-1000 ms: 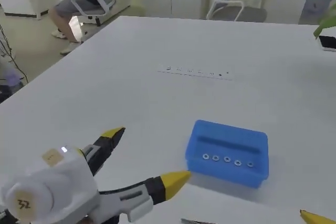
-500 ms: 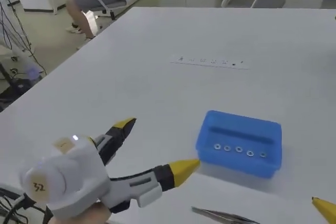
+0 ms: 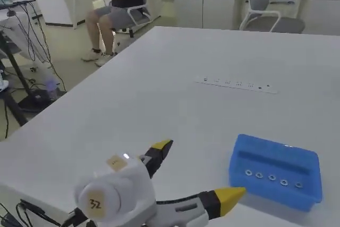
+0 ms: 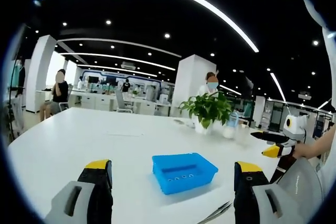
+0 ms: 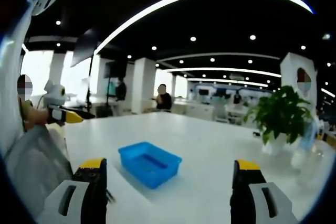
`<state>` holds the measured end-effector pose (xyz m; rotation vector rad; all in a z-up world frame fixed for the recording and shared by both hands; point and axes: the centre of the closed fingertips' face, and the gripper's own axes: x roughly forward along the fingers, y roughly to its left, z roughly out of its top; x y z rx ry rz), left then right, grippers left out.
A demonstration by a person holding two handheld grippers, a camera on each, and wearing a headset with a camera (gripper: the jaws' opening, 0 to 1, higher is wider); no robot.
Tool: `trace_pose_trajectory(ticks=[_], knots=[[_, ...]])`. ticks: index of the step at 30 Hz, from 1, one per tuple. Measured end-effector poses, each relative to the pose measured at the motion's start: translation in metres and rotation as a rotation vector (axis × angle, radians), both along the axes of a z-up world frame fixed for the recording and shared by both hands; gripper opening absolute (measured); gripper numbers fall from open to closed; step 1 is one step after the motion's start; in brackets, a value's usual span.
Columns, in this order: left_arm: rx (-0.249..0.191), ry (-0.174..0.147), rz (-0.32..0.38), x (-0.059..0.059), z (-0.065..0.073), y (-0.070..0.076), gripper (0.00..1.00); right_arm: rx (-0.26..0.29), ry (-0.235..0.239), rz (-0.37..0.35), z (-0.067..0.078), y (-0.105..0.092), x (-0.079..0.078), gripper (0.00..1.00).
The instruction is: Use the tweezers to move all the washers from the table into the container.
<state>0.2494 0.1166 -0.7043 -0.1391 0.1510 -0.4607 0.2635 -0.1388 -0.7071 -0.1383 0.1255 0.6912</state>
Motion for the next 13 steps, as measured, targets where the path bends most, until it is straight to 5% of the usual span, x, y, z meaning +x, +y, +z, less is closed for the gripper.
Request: trace_pose_trajectory(ticks=[4, 7, 13], knots=[[0.000, -0.016, -0.002, -0.0003, 0.0028, -0.0002, 0.99, -0.018, -0.002, 0.015, -0.0010, 0.0050, -0.0021, 0.99], [0.004, 0.007, -0.020, -0.0007, -0.0020, -0.0030, 0.99, -0.047, 0.006, 0.013, -0.0050, 0.0047, -0.0019, 0.99], [0.019, 0.004, -0.032, -0.0010, -0.0028, -0.0055, 0.99, 0.003, 0.003, 0.030, 0.0015, 0.0089, -0.0035, 0.99]])
